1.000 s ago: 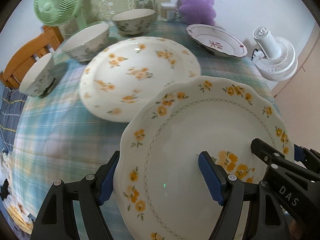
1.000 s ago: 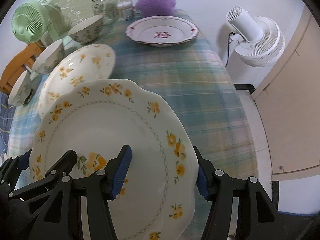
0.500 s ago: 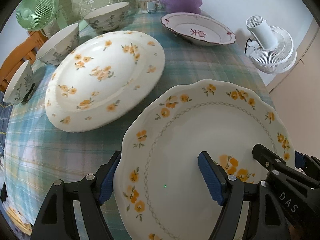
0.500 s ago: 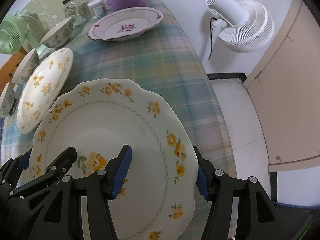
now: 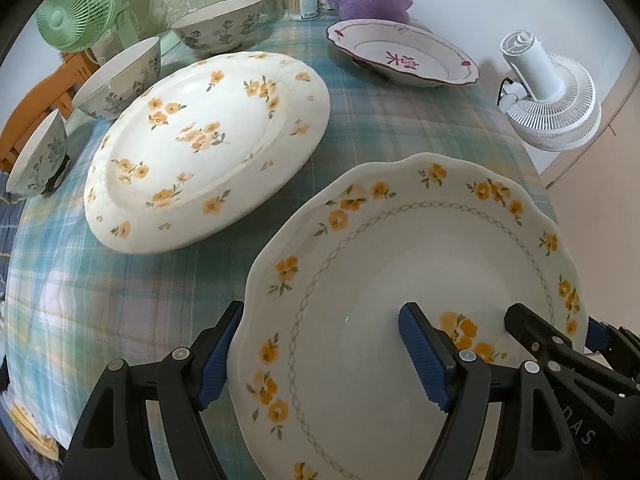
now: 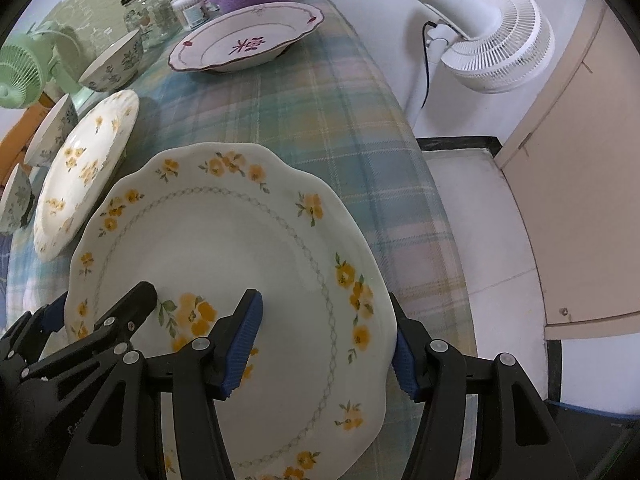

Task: Organize plates and bowls
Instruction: 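Lift the yellow-flower plate with both grippers and carry it sideways, then lower the plate onto the tablecloth and open both grippers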

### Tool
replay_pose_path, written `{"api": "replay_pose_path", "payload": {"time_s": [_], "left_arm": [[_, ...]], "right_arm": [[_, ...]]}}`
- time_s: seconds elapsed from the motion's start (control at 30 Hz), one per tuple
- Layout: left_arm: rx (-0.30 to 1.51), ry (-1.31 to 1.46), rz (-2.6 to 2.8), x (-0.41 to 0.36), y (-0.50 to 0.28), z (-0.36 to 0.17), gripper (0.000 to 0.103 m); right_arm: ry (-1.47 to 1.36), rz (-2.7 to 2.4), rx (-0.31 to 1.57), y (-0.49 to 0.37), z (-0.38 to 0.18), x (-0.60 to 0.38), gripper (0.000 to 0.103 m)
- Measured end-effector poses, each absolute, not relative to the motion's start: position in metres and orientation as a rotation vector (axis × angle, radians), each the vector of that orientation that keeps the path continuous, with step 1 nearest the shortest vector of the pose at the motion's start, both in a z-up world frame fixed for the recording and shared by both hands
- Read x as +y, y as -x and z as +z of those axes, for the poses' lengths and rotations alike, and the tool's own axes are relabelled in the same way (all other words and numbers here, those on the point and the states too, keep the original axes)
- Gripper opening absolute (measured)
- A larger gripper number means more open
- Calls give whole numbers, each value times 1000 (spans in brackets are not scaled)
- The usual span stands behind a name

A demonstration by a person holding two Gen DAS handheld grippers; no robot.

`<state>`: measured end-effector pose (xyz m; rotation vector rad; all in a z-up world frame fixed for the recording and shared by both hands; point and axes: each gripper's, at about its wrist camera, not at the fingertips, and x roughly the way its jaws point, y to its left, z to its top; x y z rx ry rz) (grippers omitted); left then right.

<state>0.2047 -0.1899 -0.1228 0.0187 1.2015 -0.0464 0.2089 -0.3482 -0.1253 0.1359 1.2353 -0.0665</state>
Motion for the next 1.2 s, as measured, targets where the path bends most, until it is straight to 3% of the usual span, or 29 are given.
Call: {"api": "replay_pose_path", "payload": {"time_s": [0.23,0.43,0.8,1.2], "left_arm": [[1205,-24,-24,-186,-195,-119,79],[1187,-10,-46,-171,-187,-104,88],[1052,17,-75,-123,-175,-43,88],[976,30,-48,-58,-185,-2,85]], "right_arm": [[-103,-53,1240,-199,-124,-345,65],[-127,-106,1191,-188,-108,-348,88],[-85,-115,1032,-175,-42,-306,89],[-139,-106,1007,-186,-1,-239,89]]}}
